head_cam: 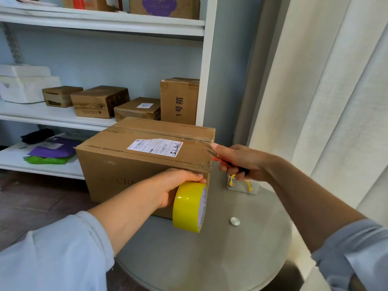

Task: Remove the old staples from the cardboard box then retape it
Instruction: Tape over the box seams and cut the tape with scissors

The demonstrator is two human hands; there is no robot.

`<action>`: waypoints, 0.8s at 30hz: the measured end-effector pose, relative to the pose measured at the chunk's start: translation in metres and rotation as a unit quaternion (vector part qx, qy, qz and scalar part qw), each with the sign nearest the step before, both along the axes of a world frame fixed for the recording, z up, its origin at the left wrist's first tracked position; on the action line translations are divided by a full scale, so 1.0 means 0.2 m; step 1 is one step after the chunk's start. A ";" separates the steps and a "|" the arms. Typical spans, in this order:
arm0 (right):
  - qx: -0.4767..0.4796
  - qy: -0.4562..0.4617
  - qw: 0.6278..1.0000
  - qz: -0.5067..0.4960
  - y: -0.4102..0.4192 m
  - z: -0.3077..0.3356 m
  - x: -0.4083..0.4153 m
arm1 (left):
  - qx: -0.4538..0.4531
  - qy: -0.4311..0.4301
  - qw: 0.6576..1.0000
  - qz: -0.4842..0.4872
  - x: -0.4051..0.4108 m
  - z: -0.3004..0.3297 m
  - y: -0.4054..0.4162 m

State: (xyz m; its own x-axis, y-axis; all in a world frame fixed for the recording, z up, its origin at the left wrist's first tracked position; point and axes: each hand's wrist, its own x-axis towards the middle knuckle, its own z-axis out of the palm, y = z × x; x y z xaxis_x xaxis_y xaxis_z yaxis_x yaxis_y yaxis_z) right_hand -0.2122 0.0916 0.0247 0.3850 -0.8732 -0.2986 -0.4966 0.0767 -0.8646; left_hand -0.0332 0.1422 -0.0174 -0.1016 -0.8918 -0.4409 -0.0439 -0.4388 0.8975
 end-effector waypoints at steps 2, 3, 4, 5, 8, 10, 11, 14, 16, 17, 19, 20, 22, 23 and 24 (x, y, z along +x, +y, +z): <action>0.044 0.008 0.998 0.044 0.01 0.01 -0.08 | 0.008 0.007 1.000 -0.002 0.00 0.00 0.00; 0.059 0.014 0.996 0.064 0.02 0.01 -0.12 | 0.014 0.013 1.000 -0.002 0.00 0.00 0.01; 0.074 0.016 0.994 0.077 0.03 0.00 -0.15 | 0.019 0.020 1.000 -0.003 0.00 0.00 0.01; 0.091 0.013 0.992 0.086 0.04 -0.02 -0.17 | 0.022 0.025 0.999 -0.006 0.00 0.00 0.01; 0.124 0.019 0.987 0.103 0.06 -0.06 -0.19 | 0.025 0.018 0.999 -0.008 0.00 -0.01 0.01; 0.124 0.030 0.986 0.105 0.06 -0.07 -0.18 | 0.025 0.019 0.999 -0.011 0.01 -0.01 0.00; 0.123 0.033 0.986 0.105 0.05 -0.08 -0.17 | 0.024 0.018 0.999 -0.013 0.01 -0.01 0.00; 0.115 0.047 0.986 0.111 0.04 -0.08 -0.13 | 0.019 0.019 0.999 -0.016 0.01 -0.01 0.00; 0.109 0.054 0.987 0.109 0.04 -0.07 -0.10 | 0.018 0.022 0.999 -0.017 0.01 -0.02 0.00; 0.106 0.052 0.987 0.108 0.03 -0.07 -0.09 | 0.017 0.024 0.999 -0.018 0.01 -0.02 0.00; 0.103 0.044 0.988 0.111 0.02 -0.06 -0.05 | 0.017 0.030 0.999 -0.018 0.01 -0.02 -0.01; 0.100 0.042 0.988 0.111 0.02 -0.06 -0.03 | 0.017 0.033 0.999 -0.020 0.02 -0.03 -0.01; 0.096 0.048 0.989 0.104 0.01 -0.05 0.00 | 0.016 0.034 0.999 -0.025 0.03 -0.04 -0.02; 0.095 0.054 0.989 0.098 0.01 -0.05 0.02 | 0.015 0.034 0.999 -0.025 0.03 -0.04 -0.02; 0.093 0.059 0.990 0.088 0.01 -0.05 0.03 | 0.014 0.032 0.999 -0.023 0.04 -0.04 -0.03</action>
State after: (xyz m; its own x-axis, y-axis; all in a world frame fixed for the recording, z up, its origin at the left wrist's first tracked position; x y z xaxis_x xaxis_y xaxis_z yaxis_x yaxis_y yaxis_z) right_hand -0.2070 0.0935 0.0154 0.4793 -0.7213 -0.4999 -0.6136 0.1318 -0.7785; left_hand -0.0259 0.1368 -0.0262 -0.1721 -0.8727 -0.4568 -0.0070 -0.4626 0.8865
